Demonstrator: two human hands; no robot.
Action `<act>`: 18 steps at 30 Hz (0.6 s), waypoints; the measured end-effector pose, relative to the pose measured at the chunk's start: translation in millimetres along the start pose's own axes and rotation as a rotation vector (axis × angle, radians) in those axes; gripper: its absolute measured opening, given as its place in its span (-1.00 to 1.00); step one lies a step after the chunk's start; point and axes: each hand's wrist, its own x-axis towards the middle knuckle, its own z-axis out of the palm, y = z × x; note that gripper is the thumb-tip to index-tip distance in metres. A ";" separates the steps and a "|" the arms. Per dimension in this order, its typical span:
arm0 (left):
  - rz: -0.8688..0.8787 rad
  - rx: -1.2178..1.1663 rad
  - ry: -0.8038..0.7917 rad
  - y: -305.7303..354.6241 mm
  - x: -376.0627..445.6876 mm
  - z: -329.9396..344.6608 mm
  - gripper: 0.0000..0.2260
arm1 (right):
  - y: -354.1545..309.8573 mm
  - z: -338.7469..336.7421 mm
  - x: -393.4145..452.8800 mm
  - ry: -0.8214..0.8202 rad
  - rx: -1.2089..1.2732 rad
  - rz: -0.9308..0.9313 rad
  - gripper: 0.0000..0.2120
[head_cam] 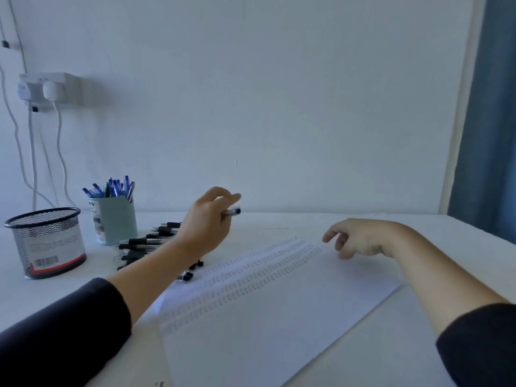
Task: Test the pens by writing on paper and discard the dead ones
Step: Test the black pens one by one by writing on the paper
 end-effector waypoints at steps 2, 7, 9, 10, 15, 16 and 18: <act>-0.181 -0.169 -0.017 20.6 13.4 -6.1 -0.73 | 10.6 3.1 -6.9 -0.043 0.050 0.000 -0.49; -0.778 -0.804 -0.168 70.4 47.7 -0.9 -0.33 | 17.6 11.3 -14.1 -0.161 0.094 -0.042 -0.50; -0.876 -0.931 -0.224 87.4 51.8 9.4 -0.30 | 14.5 11.9 -15.3 -0.184 0.103 -0.049 -0.56; -0.925 -0.986 -0.245 95.9 52.1 16.2 -0.33 | 12.4 12.2 -16.6 -0.199 0.097 -0.047 -0.57; -1.044 -1.071 -0.195 114.9 37.9 46.0 -0.88 | 0.1 17.8 -20.1 -0.172 0.001 -0.031 -0.50; -1.065 -1.058 -0.168 114.8 33.7 49.0 -0.92 | -0.9 18.3 -20.3 -0.168 0.021 -0.055 -0.54; -1.104 -1.036 -0.133 113.1 23.2 52.6 -0.90 | 2.1 17.7 -17.7 -0.149 0.132 -0.130 -0.68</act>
